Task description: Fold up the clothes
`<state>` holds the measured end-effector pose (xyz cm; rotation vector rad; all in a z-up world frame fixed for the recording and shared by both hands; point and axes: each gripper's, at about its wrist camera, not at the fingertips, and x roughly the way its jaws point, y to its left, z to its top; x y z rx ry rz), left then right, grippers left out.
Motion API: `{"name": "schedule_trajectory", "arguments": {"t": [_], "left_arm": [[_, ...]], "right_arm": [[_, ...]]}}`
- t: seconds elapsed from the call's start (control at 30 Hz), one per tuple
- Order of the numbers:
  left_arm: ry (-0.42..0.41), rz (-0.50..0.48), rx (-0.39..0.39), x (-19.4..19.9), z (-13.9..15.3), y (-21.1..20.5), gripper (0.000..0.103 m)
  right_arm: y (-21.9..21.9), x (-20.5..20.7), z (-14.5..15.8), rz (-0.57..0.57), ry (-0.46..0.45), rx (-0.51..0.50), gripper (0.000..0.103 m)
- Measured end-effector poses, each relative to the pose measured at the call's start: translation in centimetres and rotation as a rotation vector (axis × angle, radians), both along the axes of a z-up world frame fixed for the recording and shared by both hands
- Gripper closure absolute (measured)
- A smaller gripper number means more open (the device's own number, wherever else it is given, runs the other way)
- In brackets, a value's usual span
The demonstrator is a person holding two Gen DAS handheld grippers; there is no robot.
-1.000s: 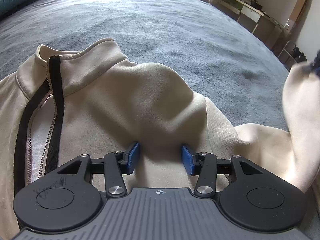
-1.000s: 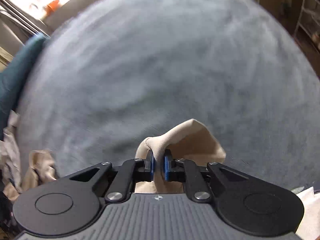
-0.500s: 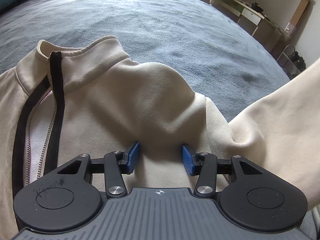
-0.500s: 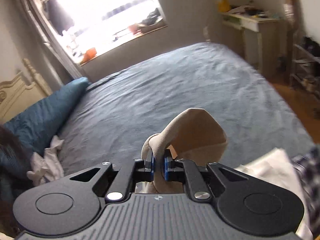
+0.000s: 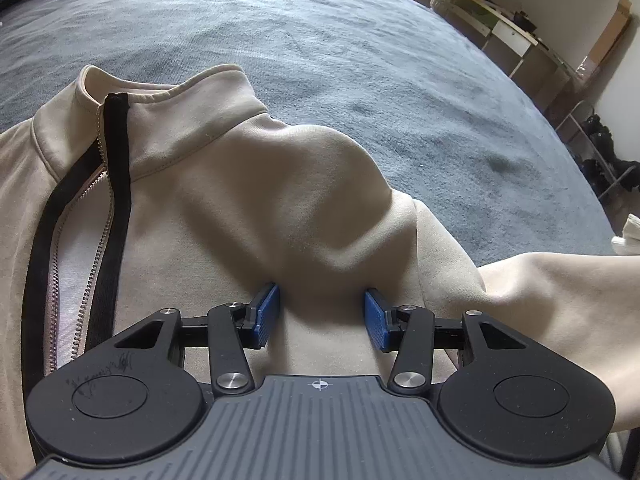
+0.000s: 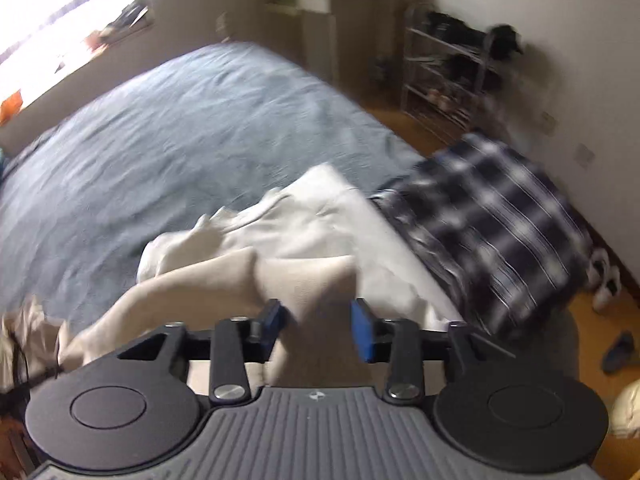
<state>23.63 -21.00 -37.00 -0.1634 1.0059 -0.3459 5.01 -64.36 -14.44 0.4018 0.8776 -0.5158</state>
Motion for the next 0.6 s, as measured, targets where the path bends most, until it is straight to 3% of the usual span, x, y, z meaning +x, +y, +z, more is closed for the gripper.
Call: {"name": "schedule_trajectory", "arguments": {"t": [0.13,0.2,0.37,0.47,0.6], "left_arm": [[-0.008,0.018,-0.02,-0.2,0.3,0.2,0.056],[-0.017,0.04,-0.05,-0.6,0.7,0.7,0.056],[-0.033,0.111,-0.129,-2.3,2.6,2.9,0.056],[-0.046,0.172,-0.171,-3.9,4.3,5.6,0.056],[-0.066,0.293,-0.188,-6.4,6.7,11.7,0.056]], "right_arm": [[-0.5,-3.6,3.5,-0.138,-0.161,-0.058,0.052],[0.4,-3.9,4.9,-0.124,-0.235,-0.057,0.051],[6.8,-1.2,6.8,0.145,-0.356,-0.028,0.048],[11.2,1.6,6.5,0.357,-0.352,0.003,0.046],[16.8,4.3,5.3,0.521,-0.319,0.062,0.046]]}}
